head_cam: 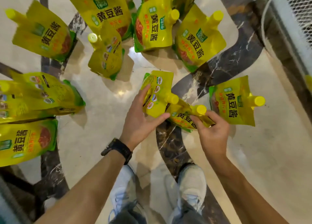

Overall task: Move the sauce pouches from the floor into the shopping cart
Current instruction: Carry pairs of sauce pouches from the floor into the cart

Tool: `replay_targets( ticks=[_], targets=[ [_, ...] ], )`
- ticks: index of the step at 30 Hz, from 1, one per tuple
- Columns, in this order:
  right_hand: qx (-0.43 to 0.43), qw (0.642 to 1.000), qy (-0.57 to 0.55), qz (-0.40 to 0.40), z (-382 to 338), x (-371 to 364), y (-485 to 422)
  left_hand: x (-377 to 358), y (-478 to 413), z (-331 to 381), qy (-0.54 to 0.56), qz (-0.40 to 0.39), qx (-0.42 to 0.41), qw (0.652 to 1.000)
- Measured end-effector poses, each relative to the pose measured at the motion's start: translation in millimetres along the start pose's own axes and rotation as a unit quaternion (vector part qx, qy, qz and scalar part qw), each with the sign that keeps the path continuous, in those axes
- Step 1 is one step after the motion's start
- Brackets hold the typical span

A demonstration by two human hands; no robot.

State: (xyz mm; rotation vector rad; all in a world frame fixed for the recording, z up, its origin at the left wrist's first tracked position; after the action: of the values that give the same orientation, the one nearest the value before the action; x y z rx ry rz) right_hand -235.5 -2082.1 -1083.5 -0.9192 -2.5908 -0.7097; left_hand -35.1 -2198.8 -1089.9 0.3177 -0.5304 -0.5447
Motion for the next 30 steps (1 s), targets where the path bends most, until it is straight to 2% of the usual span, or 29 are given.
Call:
replay_targets(
  ticks=[4,8,9,12,14,16,18,22,25,30],
  targets=[
    [-0.041,0.999,-0.033,-0.009,23.2,-2.5,2.5,-21.6,-7.7,-9.0,-0.097,-0.013,-0.072,0.993],
    [-0.036,0.997,-0.041,-0.055,46.6,-5.5,7.9,6.0,-19.4,-26.5,0.002,0.102,-0.046,0.994],
    [-0.034,0.996,-0.038,-0.072,54.7,-10.2,7.3,17.3,-25.7,-31.4,0.045,0.098,-0.031,0.994],
    [-0.038,0.993,-0.041,-0.101,68.8,-22.5,0.0,48.3,-43.6,-50.6,0.163,-0.015,0.022,0.986],
    [-0.038,0.994,-0.057,-0.081,71.6,-25.8,-9.5,51.6,-48.6,-65.3,0.192,-0.045,0.047,0.979],
    [-0.022,0.997,-0.051,-0.054,67.8,-29.6,-18.0,38.2,-43.5,-82.4,0.185,0.011,0.067,0.98],
    [-0.026,0.997,-0.053,-0.059,66.5,-37.2,-23.6,18.8,-32.6,-92.6,0.173,0.068,0.09,0.979],
    [-0.052,0.994,-0.012,-0.097,47.2,-39.7,-35.5,20.4,-34.0,-82.6,0.178,0.105,0.109,0.972],
    [-0.082,0.985,-0.011,-0.152,10.5,-26.9,-31.6,46.5,-24.6,-46.1,0.166,0.025,0.108,0.98],
    [-0.208,0.943,-0.16,-0.206,-65.0,22.6,39.0,82.8,49.7,41.7,0.17,-0.092,0.142,0.971]
  ],
)
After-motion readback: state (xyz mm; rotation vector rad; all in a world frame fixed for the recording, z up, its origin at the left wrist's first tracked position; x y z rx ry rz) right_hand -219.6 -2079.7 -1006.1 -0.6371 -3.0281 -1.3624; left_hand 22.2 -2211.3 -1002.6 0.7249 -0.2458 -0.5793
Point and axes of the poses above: each hand's wrist, its own y-axis away from the middle knuckle, its own x-axis out of the back of the hand, z = x × y, the point moved 8 cm from there along -y, towards the middle knuckle
